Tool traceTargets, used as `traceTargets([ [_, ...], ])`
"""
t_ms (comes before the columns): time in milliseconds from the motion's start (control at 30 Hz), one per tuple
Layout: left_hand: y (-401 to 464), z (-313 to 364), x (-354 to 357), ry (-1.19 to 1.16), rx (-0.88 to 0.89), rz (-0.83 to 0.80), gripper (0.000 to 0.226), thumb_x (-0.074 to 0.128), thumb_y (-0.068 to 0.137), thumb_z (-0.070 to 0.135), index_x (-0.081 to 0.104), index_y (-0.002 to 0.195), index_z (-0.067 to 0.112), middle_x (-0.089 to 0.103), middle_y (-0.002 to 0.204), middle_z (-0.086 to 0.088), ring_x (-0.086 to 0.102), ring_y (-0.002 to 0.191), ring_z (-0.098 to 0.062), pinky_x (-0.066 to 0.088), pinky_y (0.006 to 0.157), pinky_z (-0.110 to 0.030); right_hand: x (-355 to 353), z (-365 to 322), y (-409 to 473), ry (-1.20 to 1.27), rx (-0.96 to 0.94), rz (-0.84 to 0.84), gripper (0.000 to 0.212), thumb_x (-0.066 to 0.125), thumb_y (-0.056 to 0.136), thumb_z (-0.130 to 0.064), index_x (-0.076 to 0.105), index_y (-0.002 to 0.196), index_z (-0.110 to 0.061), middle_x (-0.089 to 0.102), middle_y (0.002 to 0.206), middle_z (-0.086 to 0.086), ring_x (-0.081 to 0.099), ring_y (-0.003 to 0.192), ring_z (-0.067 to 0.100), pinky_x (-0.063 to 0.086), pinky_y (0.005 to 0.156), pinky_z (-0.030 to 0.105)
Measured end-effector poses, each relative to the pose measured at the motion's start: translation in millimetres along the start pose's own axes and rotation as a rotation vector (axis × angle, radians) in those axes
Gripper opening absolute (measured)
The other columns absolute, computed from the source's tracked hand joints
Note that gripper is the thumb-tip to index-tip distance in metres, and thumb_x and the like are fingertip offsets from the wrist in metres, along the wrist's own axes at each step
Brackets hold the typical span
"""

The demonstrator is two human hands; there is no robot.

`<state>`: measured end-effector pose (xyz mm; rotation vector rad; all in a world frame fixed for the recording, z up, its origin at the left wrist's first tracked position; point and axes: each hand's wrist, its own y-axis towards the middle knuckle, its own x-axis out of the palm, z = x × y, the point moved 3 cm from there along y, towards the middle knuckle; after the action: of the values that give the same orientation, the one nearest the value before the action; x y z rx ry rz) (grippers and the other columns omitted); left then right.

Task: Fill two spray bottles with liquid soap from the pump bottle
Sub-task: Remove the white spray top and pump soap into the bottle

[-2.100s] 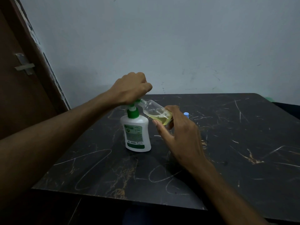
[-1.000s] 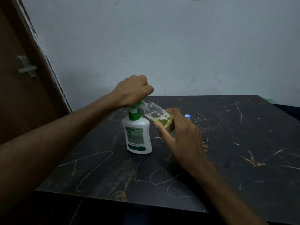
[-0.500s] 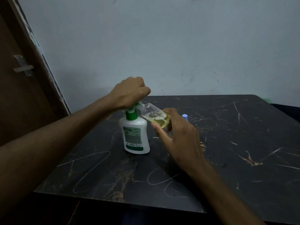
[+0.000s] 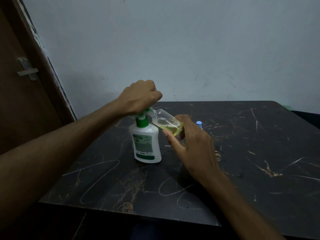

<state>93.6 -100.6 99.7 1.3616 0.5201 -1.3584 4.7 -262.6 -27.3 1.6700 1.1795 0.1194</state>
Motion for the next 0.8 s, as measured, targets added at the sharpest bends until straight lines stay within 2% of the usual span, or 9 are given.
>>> traceTargets([
  [133,4.1,3.2,-1.8,-0.007,0.016,0.006,0.03,0.045,0.075,0.036,0.023,0.063,0.02,0.03,0.06,0.001,0.026,0.062,-0.022,0.023,0.059,-0.04,-0.1,1.6,0.3,0.009,0.007,0.001,0.034,0.059,0.099,-0.053,0.053,0.121,-0.028,0.062,0.097,-0.017,0.059,0.078,0.004,0.058,0.064,0.033],
  [500,6.0,0.0,-2.0,0.002,0.011,0.013,0.03,0.044,0.076,0.037,0.025,0.061,0.019,0.032,0.06,0.001,0.027,0.061,-0.022,0.023,0.059,-0.039,-0.1,1.1,0.2,0.009,0.015,-0.002,0.034,0.062,0.099,-0.05,0.054,0.122,-0.027,0.06,0.096,-0.018,0.058,0.078,0.003,0.057,0.065,0.028],
  [800,3.1,0.8,-1.4,0.0,0.014,0.014,0.03,0.044,0.075,0.037,0.024,0.061,0.02,0.031,0.058,0.001,0.025,0.059,-0.021,0.022,0.058,-0.038,0.3,0.1,-0.1,0.014,0.006,-0.002,0.033,0.062,0.099,-0.049,0.054,0.121,-0.027,0.061,0.097,-0.018,0.059,0.078,0.004,0.058,0.065,0.032],
])
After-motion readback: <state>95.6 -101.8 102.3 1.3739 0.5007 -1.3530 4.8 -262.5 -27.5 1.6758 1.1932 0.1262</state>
